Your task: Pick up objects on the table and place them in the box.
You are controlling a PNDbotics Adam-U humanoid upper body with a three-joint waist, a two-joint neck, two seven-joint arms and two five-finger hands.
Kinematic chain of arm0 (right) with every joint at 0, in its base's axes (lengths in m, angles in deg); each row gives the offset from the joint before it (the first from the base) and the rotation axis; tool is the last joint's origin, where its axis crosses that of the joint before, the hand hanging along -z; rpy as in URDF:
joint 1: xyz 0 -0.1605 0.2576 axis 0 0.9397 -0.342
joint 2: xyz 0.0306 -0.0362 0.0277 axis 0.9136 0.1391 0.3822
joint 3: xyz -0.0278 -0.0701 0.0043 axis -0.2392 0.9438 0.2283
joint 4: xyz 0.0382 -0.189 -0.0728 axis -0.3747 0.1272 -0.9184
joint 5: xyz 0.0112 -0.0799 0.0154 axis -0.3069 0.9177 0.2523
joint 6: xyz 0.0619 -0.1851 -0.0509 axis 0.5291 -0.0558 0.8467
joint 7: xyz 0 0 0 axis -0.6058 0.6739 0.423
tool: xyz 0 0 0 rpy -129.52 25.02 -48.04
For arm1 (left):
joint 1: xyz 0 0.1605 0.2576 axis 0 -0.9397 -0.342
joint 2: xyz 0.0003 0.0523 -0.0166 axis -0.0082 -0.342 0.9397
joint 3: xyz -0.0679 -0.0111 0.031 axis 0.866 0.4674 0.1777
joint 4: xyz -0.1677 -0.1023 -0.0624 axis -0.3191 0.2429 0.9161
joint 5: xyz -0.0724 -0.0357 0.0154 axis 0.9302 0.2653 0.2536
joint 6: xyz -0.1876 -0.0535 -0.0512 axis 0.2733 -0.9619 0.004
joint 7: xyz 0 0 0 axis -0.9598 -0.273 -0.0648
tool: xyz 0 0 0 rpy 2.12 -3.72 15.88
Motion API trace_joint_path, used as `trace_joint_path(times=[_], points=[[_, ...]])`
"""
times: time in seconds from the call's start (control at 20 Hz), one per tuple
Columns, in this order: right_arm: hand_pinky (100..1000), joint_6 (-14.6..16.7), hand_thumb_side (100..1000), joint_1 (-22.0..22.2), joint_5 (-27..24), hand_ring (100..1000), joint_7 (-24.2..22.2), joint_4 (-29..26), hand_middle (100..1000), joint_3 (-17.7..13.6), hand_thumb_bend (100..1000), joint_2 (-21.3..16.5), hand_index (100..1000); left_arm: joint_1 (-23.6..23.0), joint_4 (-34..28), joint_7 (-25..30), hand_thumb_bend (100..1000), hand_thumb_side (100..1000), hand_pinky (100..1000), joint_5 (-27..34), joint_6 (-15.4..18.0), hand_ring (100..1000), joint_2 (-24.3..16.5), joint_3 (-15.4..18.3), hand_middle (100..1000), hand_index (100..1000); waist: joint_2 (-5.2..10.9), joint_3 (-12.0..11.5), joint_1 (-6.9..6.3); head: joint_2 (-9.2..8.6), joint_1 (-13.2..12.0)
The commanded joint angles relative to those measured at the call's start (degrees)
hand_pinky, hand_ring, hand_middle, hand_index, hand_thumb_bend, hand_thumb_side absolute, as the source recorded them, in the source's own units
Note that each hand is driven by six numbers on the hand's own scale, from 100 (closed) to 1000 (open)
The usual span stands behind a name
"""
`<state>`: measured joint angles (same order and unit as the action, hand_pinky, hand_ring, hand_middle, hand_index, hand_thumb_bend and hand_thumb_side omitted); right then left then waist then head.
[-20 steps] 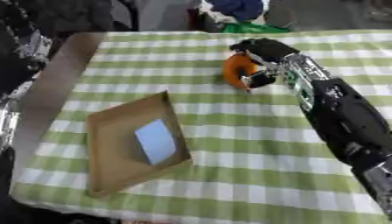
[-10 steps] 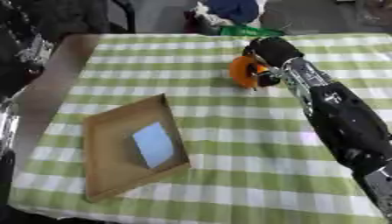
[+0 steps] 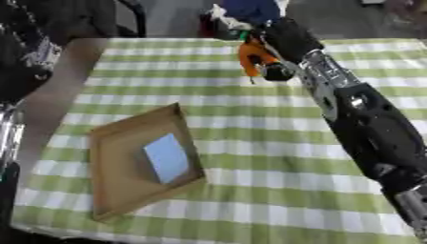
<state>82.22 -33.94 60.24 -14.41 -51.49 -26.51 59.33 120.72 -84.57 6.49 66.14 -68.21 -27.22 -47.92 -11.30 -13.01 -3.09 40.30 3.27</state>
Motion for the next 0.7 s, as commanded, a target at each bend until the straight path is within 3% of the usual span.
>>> trace_joint_path(times=[0.05,0.3,0.7], points=[[722,2.5,100,-1.4,-3.4,552,-2.2,-3.3,172,2.4,100,1.0,729,0.6,-1.1,0.1,384,487,472,-0.1,0.1,507,-1.5,0.2,515,769,1.26,-0.4,-0.19,0.39,0.3],[731,6.9,100,-1.1,-6.7,560,-7.0,-3.3,180,5.8,100,4.3,737,0.8,-1.2,0.4,386,487,472,0.0,0.1,507,-1.2,0.0,516,769,1.31,-1.0,-0.37,0.68,0.9],[742,10.8,100,0.0,-7.6,575,-11.8,-3.3,201,7.6,100,8.2,758,0.9,-1.2,0.7,387,488,472,0.1,0.2,508,-0.8,-0.1,516,769,1.36,-1.4,-0.37,0.96,1.0]])
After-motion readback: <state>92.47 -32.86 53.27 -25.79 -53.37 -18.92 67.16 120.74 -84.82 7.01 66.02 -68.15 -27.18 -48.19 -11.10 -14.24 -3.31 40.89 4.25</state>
